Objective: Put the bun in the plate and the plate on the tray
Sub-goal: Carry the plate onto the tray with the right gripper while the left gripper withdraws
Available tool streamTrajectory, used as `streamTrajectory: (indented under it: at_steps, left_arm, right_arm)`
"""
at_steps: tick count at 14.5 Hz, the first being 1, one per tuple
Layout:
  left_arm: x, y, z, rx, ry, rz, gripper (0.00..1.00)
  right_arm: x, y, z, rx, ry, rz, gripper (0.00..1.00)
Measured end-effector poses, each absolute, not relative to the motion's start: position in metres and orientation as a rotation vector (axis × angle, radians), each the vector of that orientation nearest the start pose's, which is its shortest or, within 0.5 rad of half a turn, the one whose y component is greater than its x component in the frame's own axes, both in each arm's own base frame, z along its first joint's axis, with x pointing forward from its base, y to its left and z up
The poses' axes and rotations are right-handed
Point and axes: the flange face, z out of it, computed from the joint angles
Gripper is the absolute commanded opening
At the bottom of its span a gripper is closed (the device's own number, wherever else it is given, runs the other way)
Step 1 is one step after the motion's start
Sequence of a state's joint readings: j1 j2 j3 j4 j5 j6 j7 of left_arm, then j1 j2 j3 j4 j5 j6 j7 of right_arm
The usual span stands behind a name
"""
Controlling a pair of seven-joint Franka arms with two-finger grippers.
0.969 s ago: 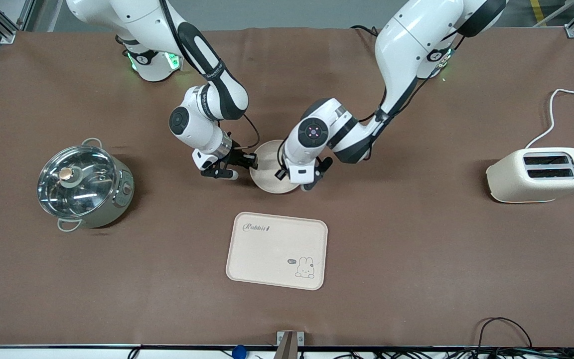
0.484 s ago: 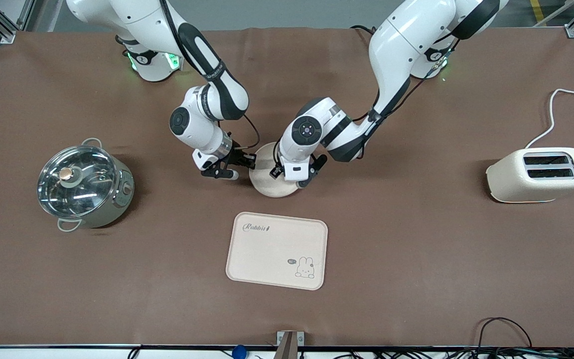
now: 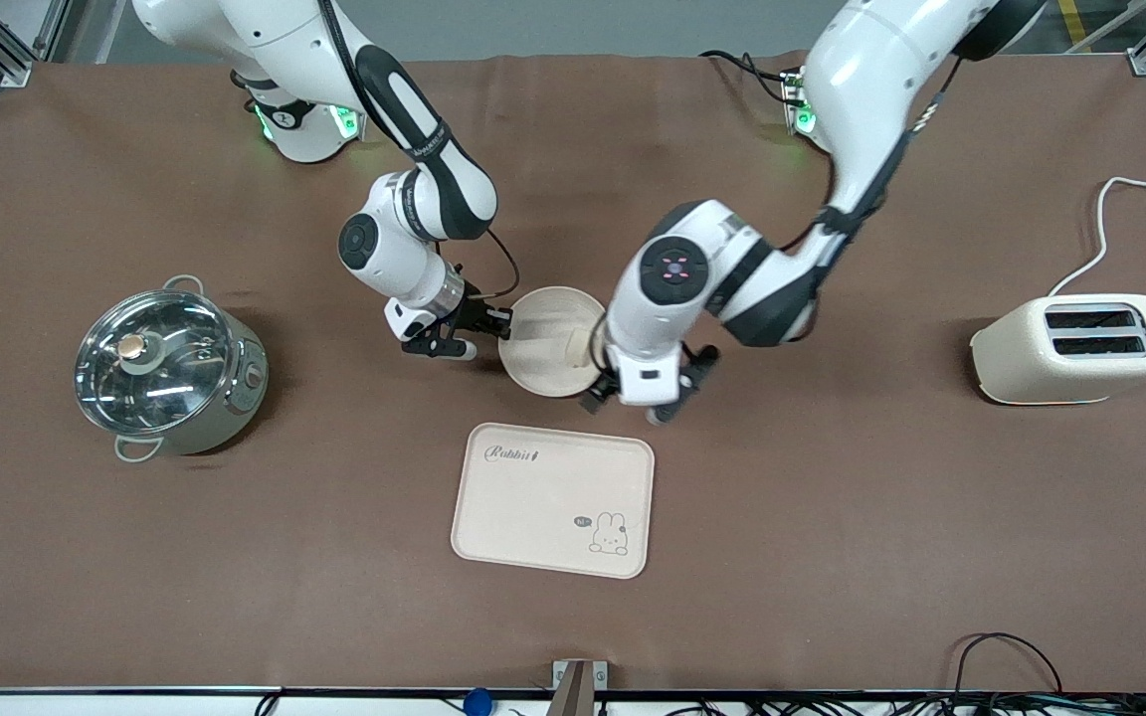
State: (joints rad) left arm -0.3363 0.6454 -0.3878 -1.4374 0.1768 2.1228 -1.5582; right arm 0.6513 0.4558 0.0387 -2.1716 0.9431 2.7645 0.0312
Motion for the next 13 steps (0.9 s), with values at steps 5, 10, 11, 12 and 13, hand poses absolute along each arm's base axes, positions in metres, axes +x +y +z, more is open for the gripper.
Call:
streamTrajectory:
  at_steps: [5,10,11,12,13]
  left_arm:
    - [0.622,-0.315,0.451,-3.039,-0.99,-0.082,1.0]
    - [0.614,-0.216,0.543,-3.039,-0.642,-0.119,1.0]
    - [0.61,-0.2,0.556,-3.032,-0.592,-0.111,1.0]
    - [0.606,-0.187,0.567,-3.026,-0.553,-0.106,1.0]
    - [0.602,-0.176,0.577,-3.022,-0.518,-0.105,1.0]
  right_arm:
    - [0.519,0.33,0.235,-2.6,0.337,-0.109,0.0]
    - [0.597,0.315,0.237,-2.523,0.363,-0.047,0.0]
    - [0.609,0.314,0.233,-2.523,0.346,-0.024,0.0]
    - [0.62,0.314,0.229,-2.527,0.329,0.0,0.0]
    - [0.63,0.314,0.226,-2.543,0.319,0.023,0.0]
